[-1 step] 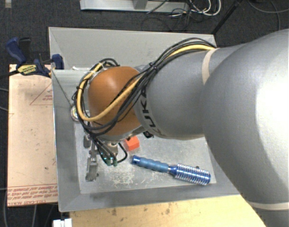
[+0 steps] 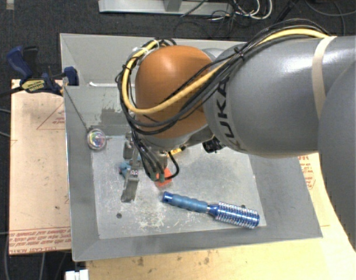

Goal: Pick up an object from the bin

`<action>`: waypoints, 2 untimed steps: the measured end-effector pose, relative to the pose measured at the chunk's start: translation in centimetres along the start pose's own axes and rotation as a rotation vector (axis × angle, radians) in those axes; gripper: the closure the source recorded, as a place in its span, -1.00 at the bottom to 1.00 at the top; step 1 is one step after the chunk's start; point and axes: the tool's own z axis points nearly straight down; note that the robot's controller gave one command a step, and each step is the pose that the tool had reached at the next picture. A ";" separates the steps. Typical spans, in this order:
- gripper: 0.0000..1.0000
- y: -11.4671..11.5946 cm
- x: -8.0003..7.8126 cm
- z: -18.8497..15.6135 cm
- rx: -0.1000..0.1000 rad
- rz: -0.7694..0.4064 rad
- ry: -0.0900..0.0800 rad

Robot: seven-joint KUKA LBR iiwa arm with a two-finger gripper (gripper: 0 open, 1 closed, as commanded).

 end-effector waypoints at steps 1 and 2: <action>-1.00 -4.2 -3.7 7.3 0.008 0.130 0.011; -1.00 -4.2 -8.2 17.1 0.005 0.192 0.009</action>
Offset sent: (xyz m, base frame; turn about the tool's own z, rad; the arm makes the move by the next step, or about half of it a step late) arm 0.0326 -0.0440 -0.0695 0.1278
